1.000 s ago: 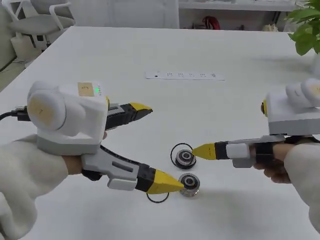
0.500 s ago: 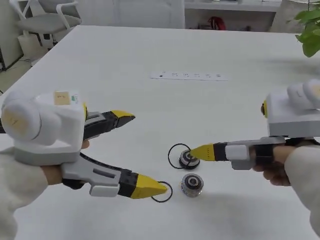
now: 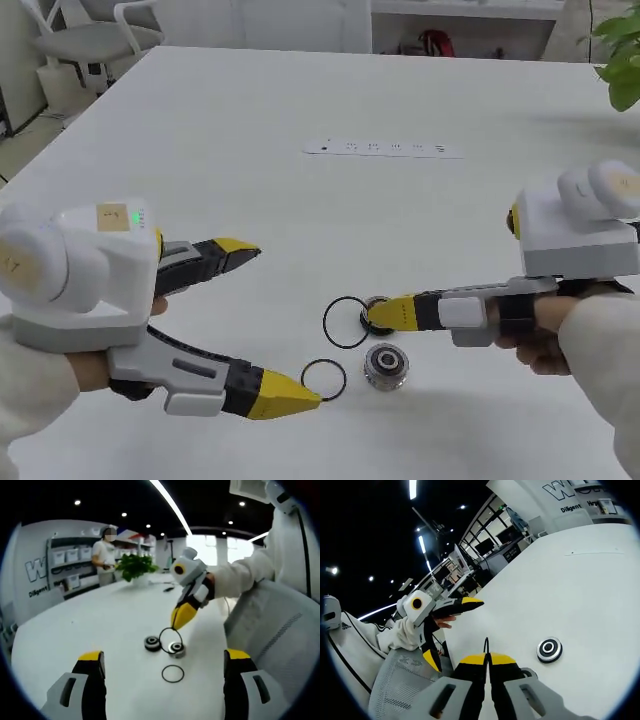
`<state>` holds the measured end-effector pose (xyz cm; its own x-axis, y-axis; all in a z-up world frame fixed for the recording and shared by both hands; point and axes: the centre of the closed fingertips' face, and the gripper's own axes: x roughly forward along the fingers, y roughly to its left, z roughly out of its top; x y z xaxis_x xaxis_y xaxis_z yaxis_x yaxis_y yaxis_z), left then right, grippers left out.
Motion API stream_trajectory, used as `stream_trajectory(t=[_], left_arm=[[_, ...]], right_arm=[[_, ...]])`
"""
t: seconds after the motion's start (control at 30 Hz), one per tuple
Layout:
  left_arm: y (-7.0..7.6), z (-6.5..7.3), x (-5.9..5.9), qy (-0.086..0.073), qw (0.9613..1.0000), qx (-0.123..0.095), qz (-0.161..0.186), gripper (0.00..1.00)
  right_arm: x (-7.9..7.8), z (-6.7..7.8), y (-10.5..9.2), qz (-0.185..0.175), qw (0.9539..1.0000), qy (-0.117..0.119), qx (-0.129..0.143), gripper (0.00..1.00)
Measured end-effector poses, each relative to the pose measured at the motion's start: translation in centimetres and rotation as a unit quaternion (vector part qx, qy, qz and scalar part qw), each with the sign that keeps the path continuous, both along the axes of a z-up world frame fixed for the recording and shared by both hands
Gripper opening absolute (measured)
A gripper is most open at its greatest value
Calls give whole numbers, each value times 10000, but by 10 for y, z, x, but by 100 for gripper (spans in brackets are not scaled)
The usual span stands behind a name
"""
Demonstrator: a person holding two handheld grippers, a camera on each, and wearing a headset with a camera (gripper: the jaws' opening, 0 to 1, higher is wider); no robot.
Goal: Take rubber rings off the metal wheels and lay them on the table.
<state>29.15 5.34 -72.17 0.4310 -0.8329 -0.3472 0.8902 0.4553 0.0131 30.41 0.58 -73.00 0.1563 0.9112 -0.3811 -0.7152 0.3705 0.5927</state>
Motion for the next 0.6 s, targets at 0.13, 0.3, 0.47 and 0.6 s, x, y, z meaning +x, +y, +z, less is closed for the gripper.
stream_trajectory(t=[0.13, 0.3, 0.47, 0.6], left_arm=[[2, -5, -2, 36, 10000, 37, 24, 100], [1, -10, -6, 125, 9999, 43, 2, 100], [2, -13, -8, 171, 9998, 50, -4, 100], [2, -15, -9, 205, 9998, 43, -1, 100]], right_arm=[[-1, -2, 1, 25, 10000, 16, -39, 0], [-3, -4, 2, 53, 10000, 33, -66, 0], [-7, -8, 4, 129, 9998, 48, -129, 0], [-11, -11, 6, 206, 9996, 68, -182, 0]])
